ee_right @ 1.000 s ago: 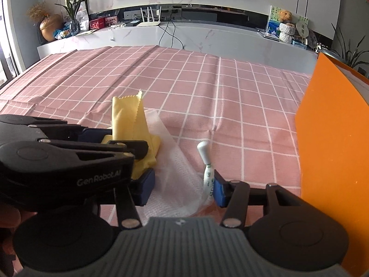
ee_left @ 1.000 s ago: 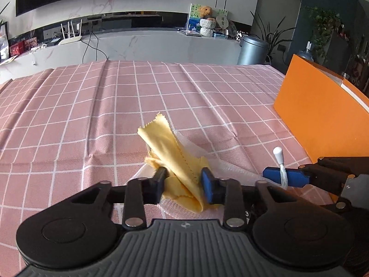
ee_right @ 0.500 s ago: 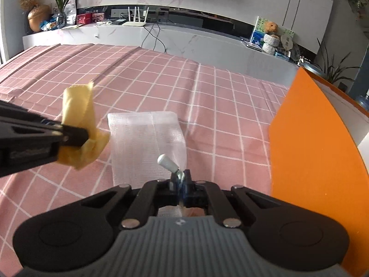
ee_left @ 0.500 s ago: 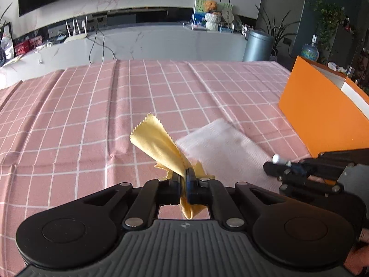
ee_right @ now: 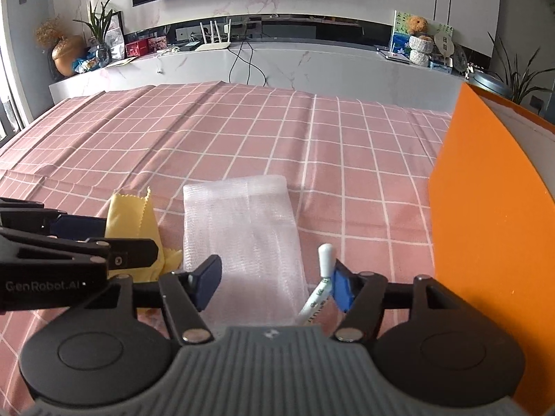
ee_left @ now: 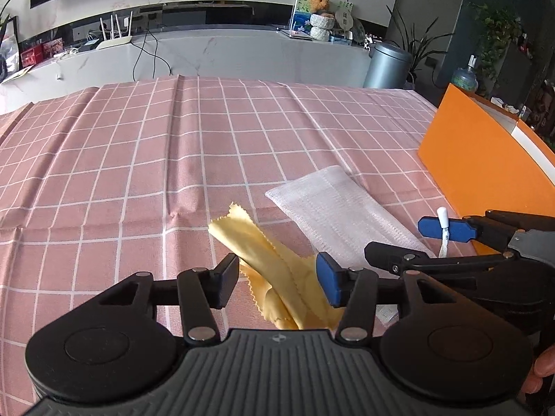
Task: Organize soft objects
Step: 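Grasp the yellow cloth with the left gripper while the right grasps the white tube, then lift the cloth and the tube with the clear bag and carry them over the box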
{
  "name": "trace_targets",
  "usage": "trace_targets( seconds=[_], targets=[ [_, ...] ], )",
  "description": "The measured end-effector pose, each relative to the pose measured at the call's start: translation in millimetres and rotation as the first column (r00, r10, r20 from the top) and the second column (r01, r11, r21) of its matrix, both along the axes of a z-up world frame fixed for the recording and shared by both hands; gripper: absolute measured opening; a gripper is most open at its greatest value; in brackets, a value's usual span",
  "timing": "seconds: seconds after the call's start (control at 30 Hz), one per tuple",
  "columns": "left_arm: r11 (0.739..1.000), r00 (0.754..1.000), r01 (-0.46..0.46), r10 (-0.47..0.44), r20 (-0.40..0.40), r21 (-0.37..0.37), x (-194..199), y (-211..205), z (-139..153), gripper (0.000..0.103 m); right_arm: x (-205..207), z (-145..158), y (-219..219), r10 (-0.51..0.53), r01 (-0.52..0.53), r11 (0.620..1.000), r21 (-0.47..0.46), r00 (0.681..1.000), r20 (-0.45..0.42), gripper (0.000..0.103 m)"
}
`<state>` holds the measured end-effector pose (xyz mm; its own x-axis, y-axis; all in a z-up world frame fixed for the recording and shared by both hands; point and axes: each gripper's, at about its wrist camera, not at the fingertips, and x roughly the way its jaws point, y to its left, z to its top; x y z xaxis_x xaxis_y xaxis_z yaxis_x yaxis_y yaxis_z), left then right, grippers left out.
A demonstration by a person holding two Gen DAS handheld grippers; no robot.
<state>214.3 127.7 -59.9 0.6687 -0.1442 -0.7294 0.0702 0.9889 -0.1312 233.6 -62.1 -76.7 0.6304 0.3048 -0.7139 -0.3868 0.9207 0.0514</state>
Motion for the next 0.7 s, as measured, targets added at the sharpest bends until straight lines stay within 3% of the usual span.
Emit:
trace_targets(
  seconds=[0.1, 0.23, 0.4, 0.6, 0.67, 0.7],
  targets=[
    [1.000, 1.000, -0.002, 0.002, -0.007, 0.003, 2, 0, -4, 0.061, 6, -5, -4, -0.011, 0.012, 1.000, 0.024, 0.999, -0.045, 0.069],
    [1.000, 1.000, -0.015, 0.015, -0.009, -0.009, 4, 2, -10, 0.061, 4, -7, -2, -0.005, 0.005, 1.000, 0.001, 0.999, -0.033, 0.069],
    [0.997, 1.000, 0.018, -0.020, 0.019, 0.075, 2, -6, -13, 0.056, -1, -8, 0, 0.021, -0.021, 0.999, -0.040, 1.000, -0.013, 0.068],
    [0.992, 0.994, 0.094, -0.098, 0.045, 0.090, -2, -14, -15, 0.038, 2, -7, -6, 0.018, -0.019, 1.000, -0.007, 1.000, -0.023, 0.063],
    [0.990, 0.991, 0.124, -0.128, 0.048, 0.070, -3, -15, -15, 0.016, 2, -6, -4, 0.041, -0.041, 0.999, 0.004, 0.999, -0.024, 0.061],
    [0.989, 0.989, 0.137, -0.140, 0.048, 0.058, -3, -16, -15, 0.011, 1, -7, -2, 0.059, -0.059, 0.998, -0.003, 0.998, -0.018, 0.061]
  ],
)
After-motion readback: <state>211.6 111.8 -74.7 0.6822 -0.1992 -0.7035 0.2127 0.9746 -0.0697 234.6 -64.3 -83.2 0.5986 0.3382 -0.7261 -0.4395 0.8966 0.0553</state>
